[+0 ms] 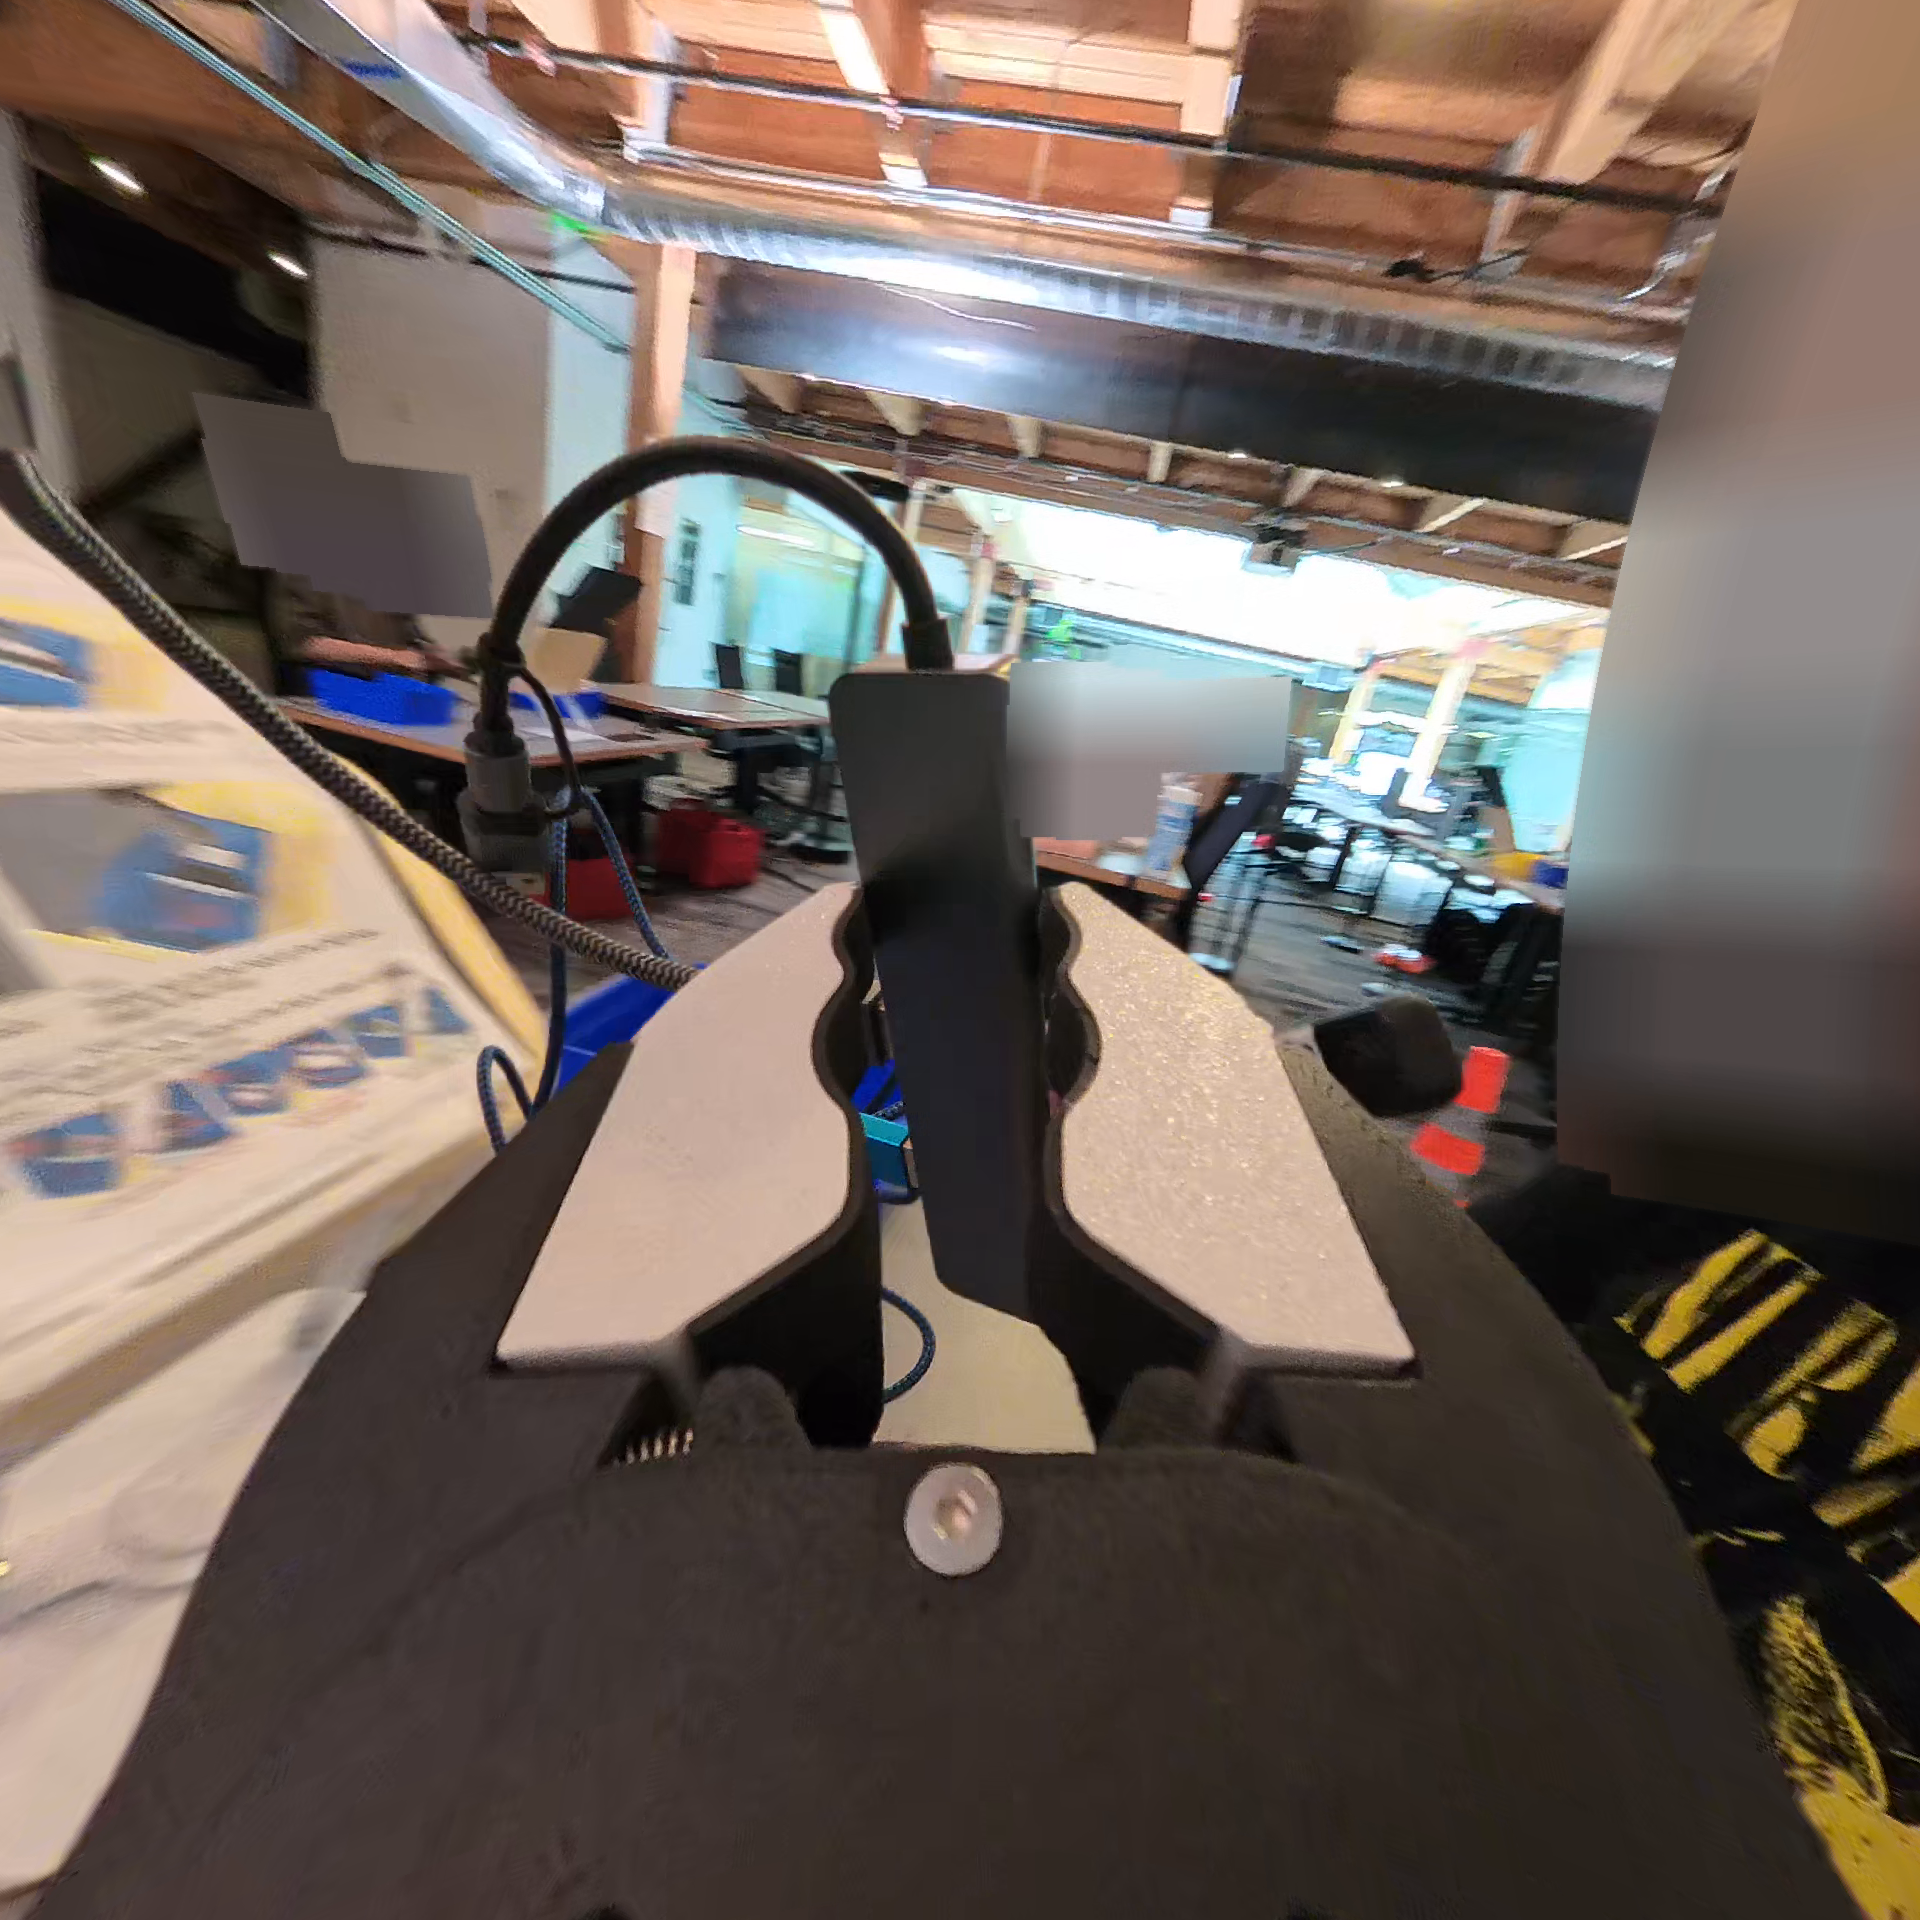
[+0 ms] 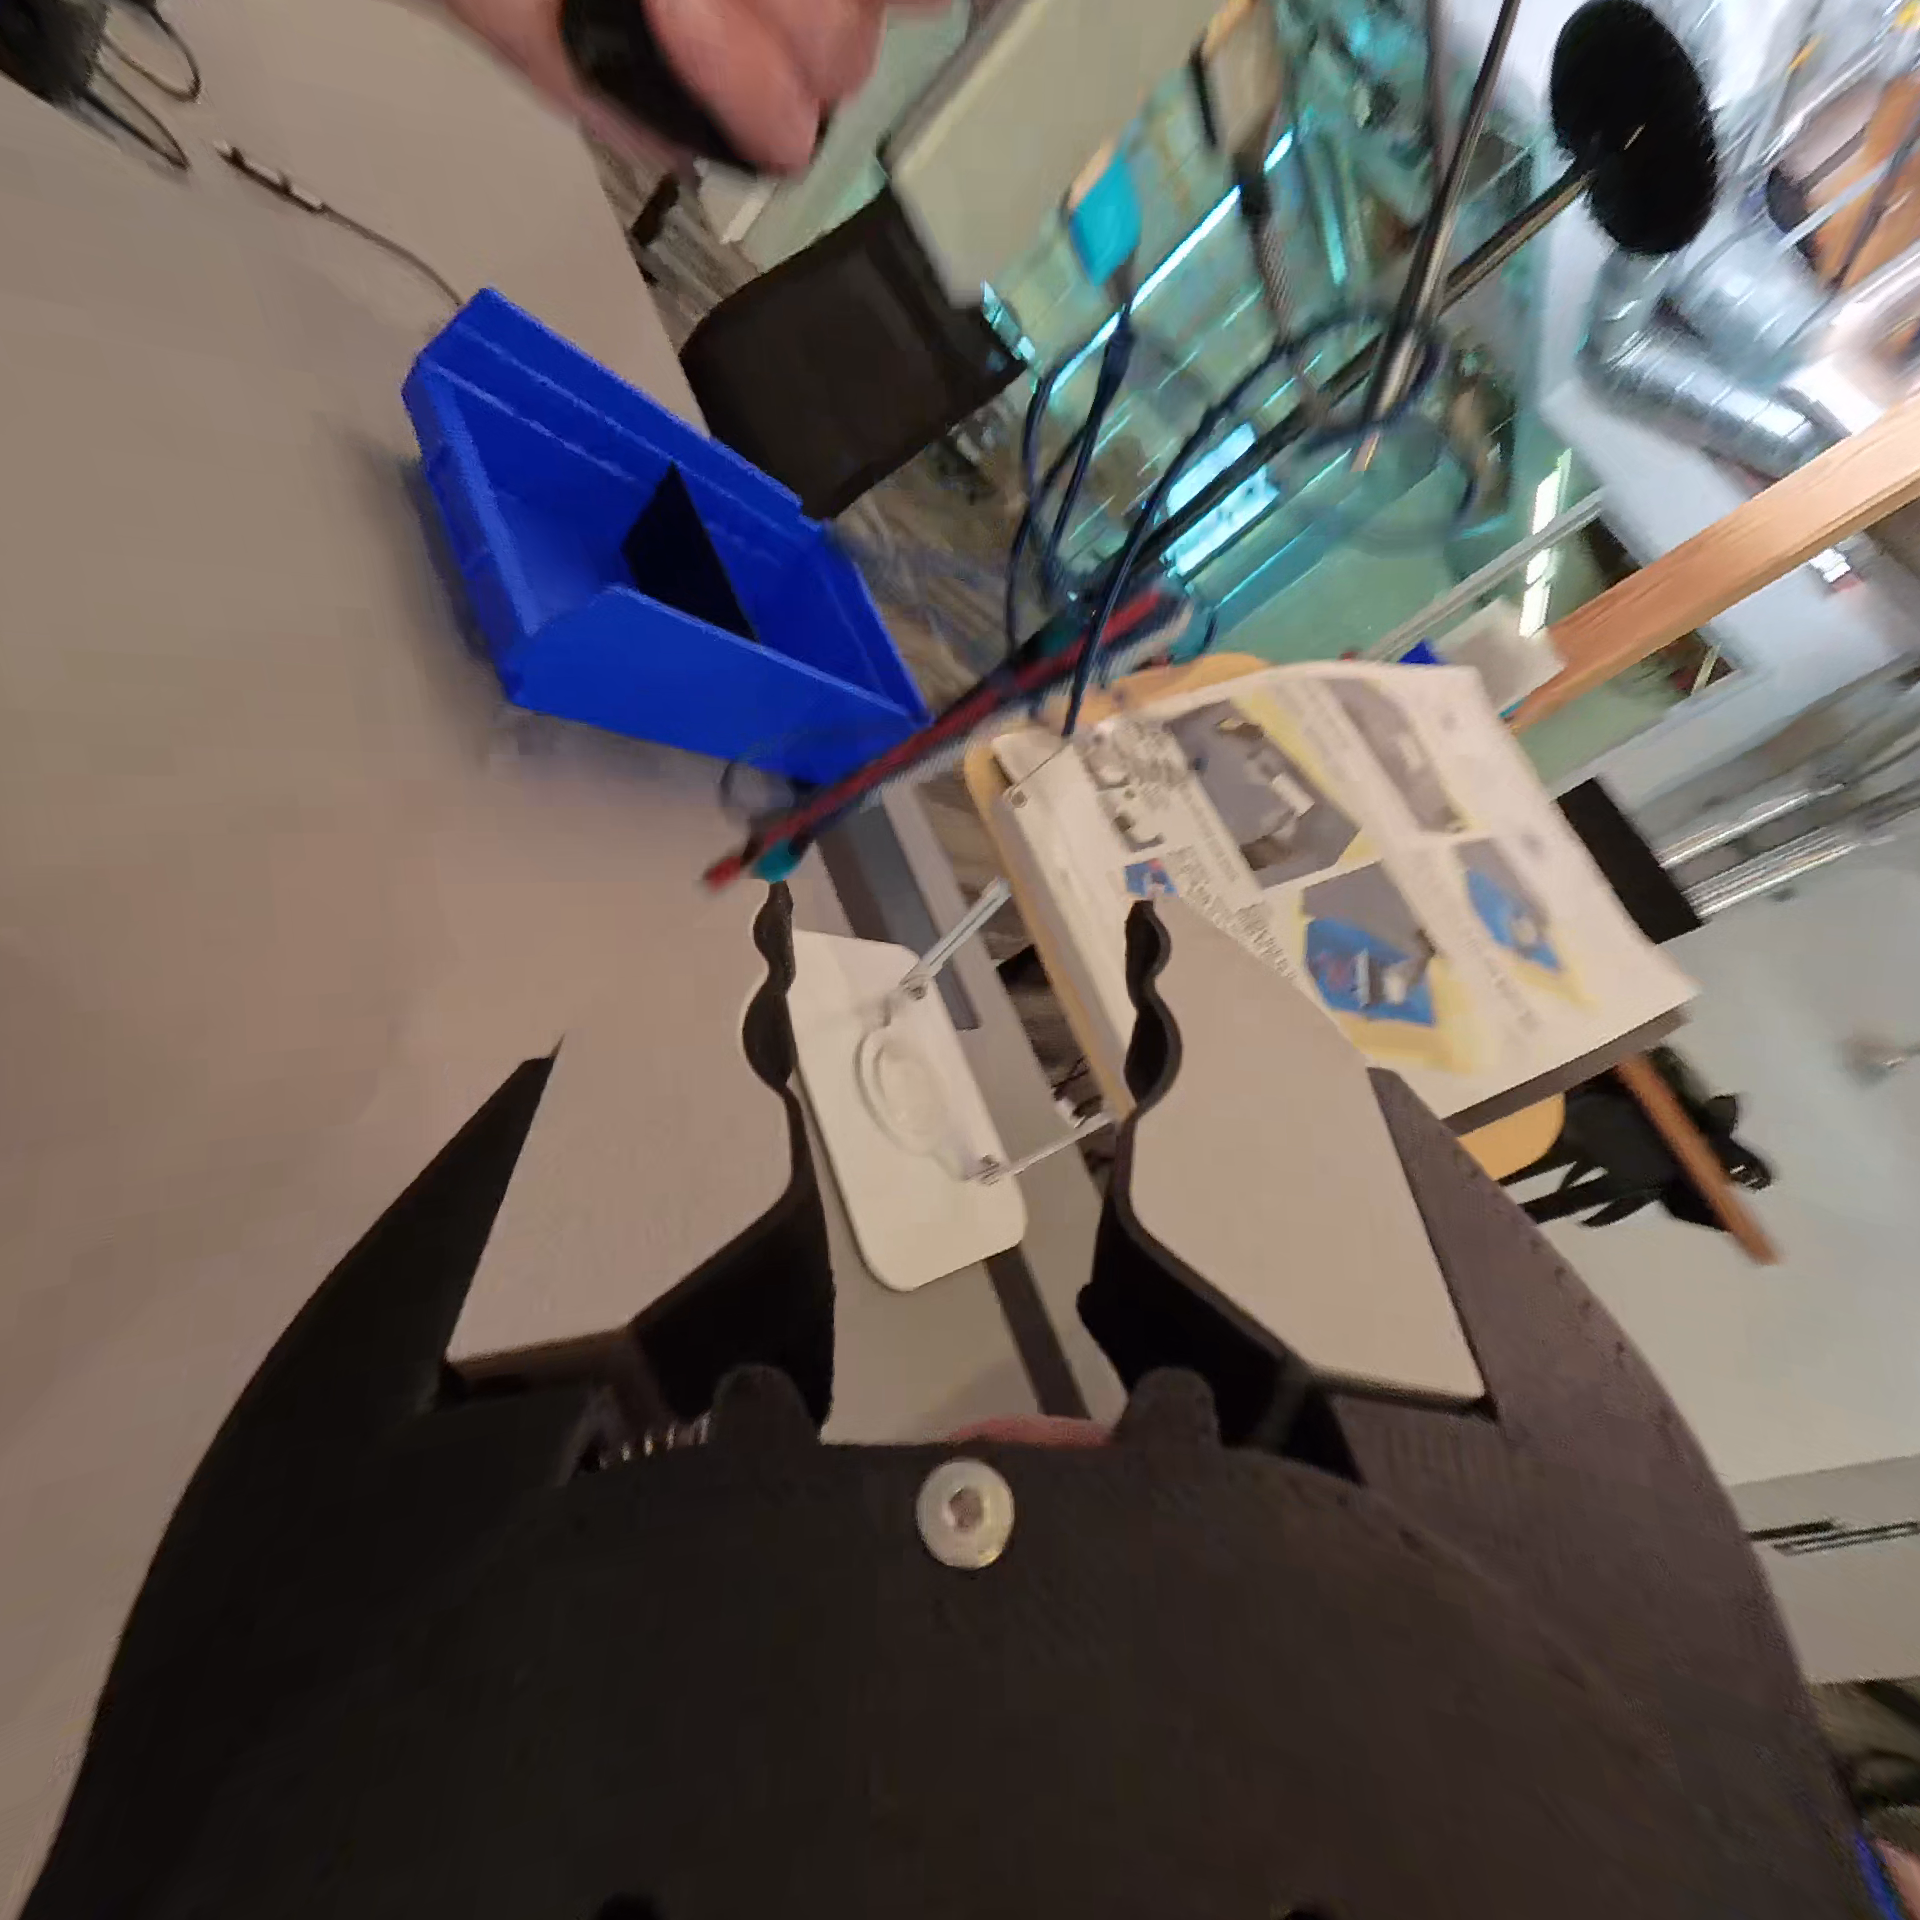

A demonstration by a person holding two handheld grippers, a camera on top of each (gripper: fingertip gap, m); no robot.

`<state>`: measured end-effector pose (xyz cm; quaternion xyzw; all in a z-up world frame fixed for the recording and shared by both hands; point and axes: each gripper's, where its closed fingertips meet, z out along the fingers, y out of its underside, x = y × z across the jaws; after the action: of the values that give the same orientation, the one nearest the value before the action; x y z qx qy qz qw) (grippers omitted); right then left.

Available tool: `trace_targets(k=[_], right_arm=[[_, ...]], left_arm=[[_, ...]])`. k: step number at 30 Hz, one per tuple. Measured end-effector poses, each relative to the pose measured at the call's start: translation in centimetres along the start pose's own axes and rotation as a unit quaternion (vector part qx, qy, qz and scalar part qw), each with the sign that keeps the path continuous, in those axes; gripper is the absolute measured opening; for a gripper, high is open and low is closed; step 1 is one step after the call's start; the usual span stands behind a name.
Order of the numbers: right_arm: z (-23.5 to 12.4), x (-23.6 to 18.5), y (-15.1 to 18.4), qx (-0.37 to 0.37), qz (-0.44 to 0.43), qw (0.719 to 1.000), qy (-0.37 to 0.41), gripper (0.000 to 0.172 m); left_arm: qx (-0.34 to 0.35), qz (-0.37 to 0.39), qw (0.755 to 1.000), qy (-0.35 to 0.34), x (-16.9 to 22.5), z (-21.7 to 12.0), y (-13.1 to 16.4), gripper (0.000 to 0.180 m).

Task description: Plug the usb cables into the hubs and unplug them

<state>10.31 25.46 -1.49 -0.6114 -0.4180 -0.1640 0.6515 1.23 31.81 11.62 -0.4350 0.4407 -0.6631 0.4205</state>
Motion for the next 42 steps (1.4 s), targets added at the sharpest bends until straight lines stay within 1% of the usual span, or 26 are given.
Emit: trace_targets(k=[3, 5, 8, 11, 13, 16, 21, 24, 25, 26, 29, 32, 33, 34, 35, 37, 38, 39, 41, 42], right_arm=[[-1.9, 0.7, -0.9, 0.032, 0.017, 0.999, 0.001, 0.054], [-3.7, 0.9, -1.0, 0.057, 0.042, 0.997, -0.017, 0.050], [-5.9, 1.3, -0.3, 0.062, 0.085, 0.993, -0.044, 0.044], [-6.7, 0.9, 0.0, 0.052, 0.142, 0.983, -0.100, 0.045], [-6.3, 0.2, 0.5, 0.033, 0.176, 0.973, -0.144, 0.046], [-5.4, -1.5, 1.1, 0.016, 0.193, 0.958, -0.210, 0.049], [-3.9, -3.8, 1.3, 0.018, 0.213, 0.928, -0.305, 0.053], [-3.8, -5.1, 1.5, 0.000, 0.211, 0.913, -0.350, 0.033], [-3.8, -5.2, 1.5, 0.000, 0.212, 0.910, -0.356, 0.020], [-3.9, -5.3, 1.6, -0.001, 0.216, 0.906, -0.365, 0.017], [-4.0, -5.5, 1.9, -0.007, 0.235, 0.898, -0.373, 0.013], [-4.0, -5.3, 2.2, -0.005, 0.284, 0.883, -0.373, 0.009], [-4.0, -5.1, 2.2, -0.002, 0.306, 0.876, -0.373, 0.008], [-3.9, -4.9, 2.3, -0.003, 0.328, 0.869, -0.372, 0.007], [-3.9, -4.8, 2.6, -0.004, 0.343, 0.863, -0.371, 0.007], [-3.7, -4.4, 3.3, -0.012, 0.374, 0.851, -0.369, 0.008], [-3.8, -4.3, 3.5, -0.011, 0.389, 0.841, -0.375, 0.008], [-3.9, -4.2, 3.5, -0.004, 0.406, 0.828, -0.387, 0.008], [-4.3, -3.9, 3.5, 0.011, 0.442, 0.792, -0.421, 0.007], [-4.5, -3.8, 3.6, 0.017, 0.452, 0.778, -0.435, 0.007]], left_arm=[[-0.022, -0.030, 0.998, 0.051, 1.6, 1.9, 4.0, 0.031], [-0.047, -0.040, 0.994, 0.090, 2.6, 2.7, 6.7, 0.031], [-0.081, -0.047, 0.986, 0.136, 3.8, 3.7, 10.3, 0.031], [-0.110, -0.052, 0.977, 0.176, 4.8, 4.7, 13.1, 0.031], [-0.116, -0.054, 0.970, 0.205, 5.7, 5.3, 14.0, 0.031], [-0.127, -0.049, 0.960, 0.243, 6.9, 5.9, 14.8, 0.031], [-0.163, -0.038, 0.942, 0.292, 8.5, 6.7, 16.1, 0.031], [-0.184, -0.032, 0.934, 0.305, 8.7, 6.9, 16.8, 0.031], [-0.187, -0.034, 0.930, 0.313, 8.9, 6.8, 16.9, 0.031], [-0.188, -0.035, 0.928, 0.319, 9.0, 6.8, 17.0, 0.032], [-0.179, -0.047, 0.931, 0.315, 8.2, 7.0, 16.9, 0.033], [-0.158, -0.047, 0.951, 0.261, 5.7, 7.3, 16.4, 0.033], [-0.153, -0.043, 0.957, 0.241, 5.0, 7.3, 16.2, 0.040], [-0.148, -0.037, 0.965, 0.213, 4.2, 7.3, 16.0, 0.053], [-0.148, -0.025, 0.970, 0.194, 3.7, 7.1, 15.9, 0.060], [-0.167, -0.004, 0.974, 0.153, 2.9, 6.6, 16.4, 0.070], [-0.170, 0.013, 0.976, 0.137, 2.7, 6.4, 16.4, 0.073], [-0.164, 0.043, 0.979, 0.115, 2.4, 6.1, 16.3, 0.070], [-0.173, 0.136, 0.974, 0.056, 1.6, 5.5, 16.2, 0.068], [-0.176, 0.204, 0.963, 0.014, 0.9, 5.3, 16.0, 0.067]])
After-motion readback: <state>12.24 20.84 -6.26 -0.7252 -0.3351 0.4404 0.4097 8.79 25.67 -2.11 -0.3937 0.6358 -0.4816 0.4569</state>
